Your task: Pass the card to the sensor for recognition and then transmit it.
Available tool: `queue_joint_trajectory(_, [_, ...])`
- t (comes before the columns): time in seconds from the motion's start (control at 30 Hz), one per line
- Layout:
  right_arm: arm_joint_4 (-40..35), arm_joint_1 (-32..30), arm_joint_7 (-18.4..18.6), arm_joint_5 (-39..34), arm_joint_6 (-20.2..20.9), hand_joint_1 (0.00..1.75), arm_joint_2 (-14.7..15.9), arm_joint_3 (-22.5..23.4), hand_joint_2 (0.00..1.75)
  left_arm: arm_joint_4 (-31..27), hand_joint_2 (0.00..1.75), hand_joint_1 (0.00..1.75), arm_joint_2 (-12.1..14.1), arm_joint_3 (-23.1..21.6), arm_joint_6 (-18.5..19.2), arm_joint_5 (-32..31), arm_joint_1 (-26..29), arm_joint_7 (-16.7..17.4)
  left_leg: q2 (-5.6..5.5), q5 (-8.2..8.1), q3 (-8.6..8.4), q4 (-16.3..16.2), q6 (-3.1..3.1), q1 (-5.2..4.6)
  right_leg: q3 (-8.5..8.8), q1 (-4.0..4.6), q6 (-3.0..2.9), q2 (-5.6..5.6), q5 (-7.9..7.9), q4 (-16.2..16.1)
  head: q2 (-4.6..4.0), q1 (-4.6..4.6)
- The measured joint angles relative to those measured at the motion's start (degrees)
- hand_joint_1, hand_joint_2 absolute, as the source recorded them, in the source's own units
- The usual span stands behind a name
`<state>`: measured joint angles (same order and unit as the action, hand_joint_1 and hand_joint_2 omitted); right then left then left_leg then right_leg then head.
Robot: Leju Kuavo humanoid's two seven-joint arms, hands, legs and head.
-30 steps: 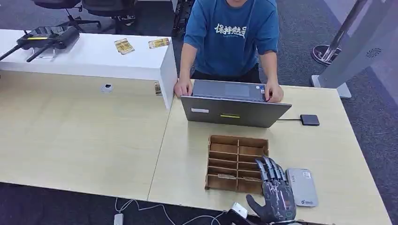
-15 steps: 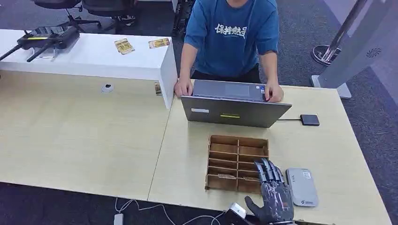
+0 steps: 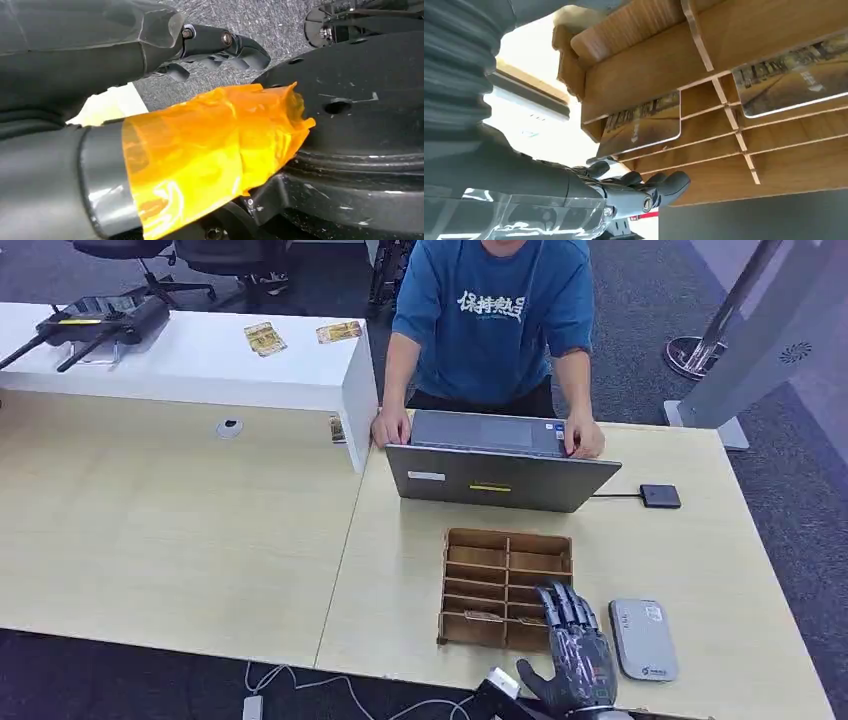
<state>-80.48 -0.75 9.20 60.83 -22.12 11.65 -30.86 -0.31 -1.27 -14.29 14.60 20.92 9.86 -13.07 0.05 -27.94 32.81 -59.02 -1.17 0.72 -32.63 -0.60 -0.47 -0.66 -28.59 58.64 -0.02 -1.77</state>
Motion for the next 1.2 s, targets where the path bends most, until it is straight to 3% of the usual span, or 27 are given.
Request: queue_joint_trajectory(1.2, [-0.1, 0.4, -0.8, 0.7, -1.4, 0.0, -0.2, 0.0, 1.75, 0.0, 0.0, 0.0, 0.2, 0.0, 0.0, 0.2, 0.0, 0.0, 0.0, 0.0, -0.01, 0.0, 0.0, 0.0, 0.0, 0.0, 0.0, 0.0, 0.0, 0.0, 0.0, 0.02])
